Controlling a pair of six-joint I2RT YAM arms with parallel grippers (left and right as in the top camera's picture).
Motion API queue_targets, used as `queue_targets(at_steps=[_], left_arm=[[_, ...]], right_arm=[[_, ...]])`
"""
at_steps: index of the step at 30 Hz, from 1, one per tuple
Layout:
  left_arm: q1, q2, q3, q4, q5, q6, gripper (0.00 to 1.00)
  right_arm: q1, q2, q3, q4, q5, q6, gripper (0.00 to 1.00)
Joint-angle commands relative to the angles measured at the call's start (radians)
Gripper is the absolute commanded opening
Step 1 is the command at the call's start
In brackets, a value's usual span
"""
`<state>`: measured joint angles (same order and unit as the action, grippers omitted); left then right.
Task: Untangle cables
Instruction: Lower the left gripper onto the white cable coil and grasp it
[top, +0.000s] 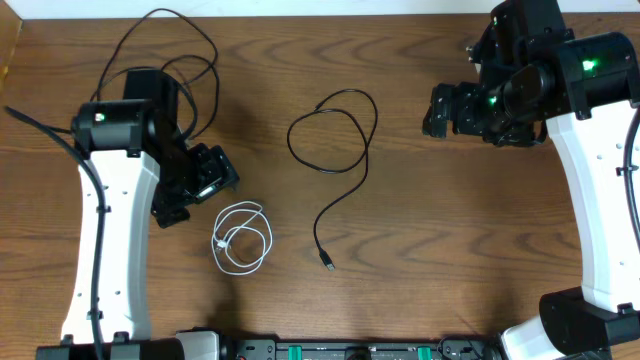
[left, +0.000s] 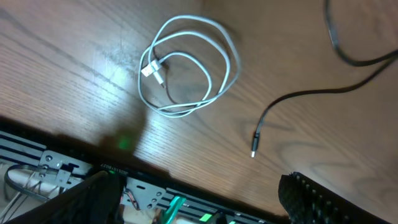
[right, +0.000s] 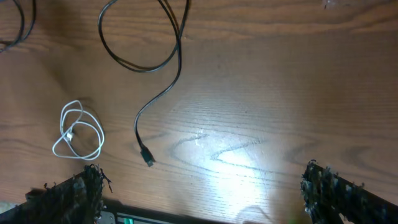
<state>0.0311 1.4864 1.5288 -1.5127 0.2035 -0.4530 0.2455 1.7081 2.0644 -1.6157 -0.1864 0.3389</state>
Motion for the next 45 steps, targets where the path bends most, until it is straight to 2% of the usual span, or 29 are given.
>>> queue_targets(at_steps=[1,9,14,18,21,23,30,32,33,35,41,45], left_arm=[[-0.006,0.008,-0.098,0.030,-0.010,-0.013,0.87],[-0.056,0.008,-0.352,0.245,-0.010,-0.063,0.87],[-0.068,0.008,-0.452,0.319,-0.010,-0.107,0.87],[-0.085,0.008,-0.506,0.383,-0.011,-0.064,0.77],[-0.109,0.008,-0.532,0.426,-0.011,-0.053,0.75],[-0.136,0.008,-0.559,0.468,-0.011,-0.053,0.68],[-0.166,0.010,-0.612,0.558,-0.015,-0.053,0.68],[-0.166,0.010,-0.620,0.585,-0.021,-0.053,0.64],[-0.166,0.010,-0.624,0.598,-0.044,-0.053,0.58],[-0.166,0.010,-0.626,0.603,-0.074,-0.054,0.54],[-0.166,0.010,-0.644,0.613,-0.100,-0.092,0.47],[-0.166,0.010,-0.661,0.629,-0.112,-0.107,0.49]], right_arm=[[0.005,-0.010,0.002,0.000,0.003,-0.011,0.99],[0.005,-0.010,0.002,0.000,0.003,-0.011,0.99],[0.005,-0.010,0.002,0.000,0.003,-0.011,0.99],[0.005,-0.010,0.002,0.000,0.003,-0.011,0.99],[0.005,-0.010,0.002,0.000,0.003,-0.011,0.99],[0.005,-0.010,0.002,0.000,0.003,-0.011,0.99],[0.005,-0.010,0.002,0.000,0.003,-0.011,0.99],[0.005,-0.010,0.002,0.000,0.003,-0.011,0.99],[0.005,-0.010,0.002,0.000,0.003,-0.011,0.99],[0.005,-0.010,0.002,0.000,0.003,-0.011,0.99],[0.005,-0.010,0.002,0.000,0.003,-0.011,0.99],[0.005,-0.010,0.002,0.000,0.003,-0.011,0.99]])
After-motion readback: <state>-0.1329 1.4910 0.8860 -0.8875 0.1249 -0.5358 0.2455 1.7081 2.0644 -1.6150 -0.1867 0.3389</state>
